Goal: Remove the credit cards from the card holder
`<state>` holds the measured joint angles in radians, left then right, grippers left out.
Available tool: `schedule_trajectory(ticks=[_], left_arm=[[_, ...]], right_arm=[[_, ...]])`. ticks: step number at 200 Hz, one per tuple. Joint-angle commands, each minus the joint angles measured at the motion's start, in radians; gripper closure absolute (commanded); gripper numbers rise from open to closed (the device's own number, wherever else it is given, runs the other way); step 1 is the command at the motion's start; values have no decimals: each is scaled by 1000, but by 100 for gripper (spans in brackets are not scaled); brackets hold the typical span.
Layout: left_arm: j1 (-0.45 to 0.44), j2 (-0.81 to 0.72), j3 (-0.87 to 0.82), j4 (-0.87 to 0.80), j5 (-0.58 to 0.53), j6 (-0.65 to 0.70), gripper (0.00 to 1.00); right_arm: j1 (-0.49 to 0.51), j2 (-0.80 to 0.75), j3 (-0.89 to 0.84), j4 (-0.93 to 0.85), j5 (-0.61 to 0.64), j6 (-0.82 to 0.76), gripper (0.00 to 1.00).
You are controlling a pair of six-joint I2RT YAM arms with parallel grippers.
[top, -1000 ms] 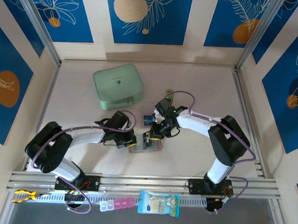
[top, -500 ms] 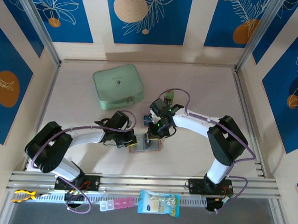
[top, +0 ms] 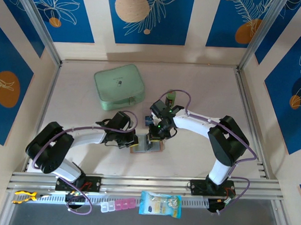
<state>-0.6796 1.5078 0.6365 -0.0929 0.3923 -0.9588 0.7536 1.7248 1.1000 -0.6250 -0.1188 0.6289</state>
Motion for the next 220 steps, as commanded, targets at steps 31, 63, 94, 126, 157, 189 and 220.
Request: schedule_trajectory(ticks=[31,63,94,126,157,189,220], left_arm=[[-7,-7,5,-19,-3,27,100],[-6,-16,9,-27,-4,27,100],[-6,-22,17,-31,-4,30,98],[-6,-37,17,-28,-3,29,97],[-5,-63,10,-34,-17,28,97],[-3,-85,20,-77,-39,47,97],[1,-107,17,-87,-52,48,97]], right_arm=[[2,-50,21,-43,21,20,93],[-12,-91,27,-58,2,-25,93],[-23,-108,52,-94,-6,-173,94],[-13,-106,90,-141,38,-414,96],[-18,-101,108,-190,45,-692,99],[6,-117,116,-221,183,-988,100],[11,-129,138,-235,211,-1202,100]])
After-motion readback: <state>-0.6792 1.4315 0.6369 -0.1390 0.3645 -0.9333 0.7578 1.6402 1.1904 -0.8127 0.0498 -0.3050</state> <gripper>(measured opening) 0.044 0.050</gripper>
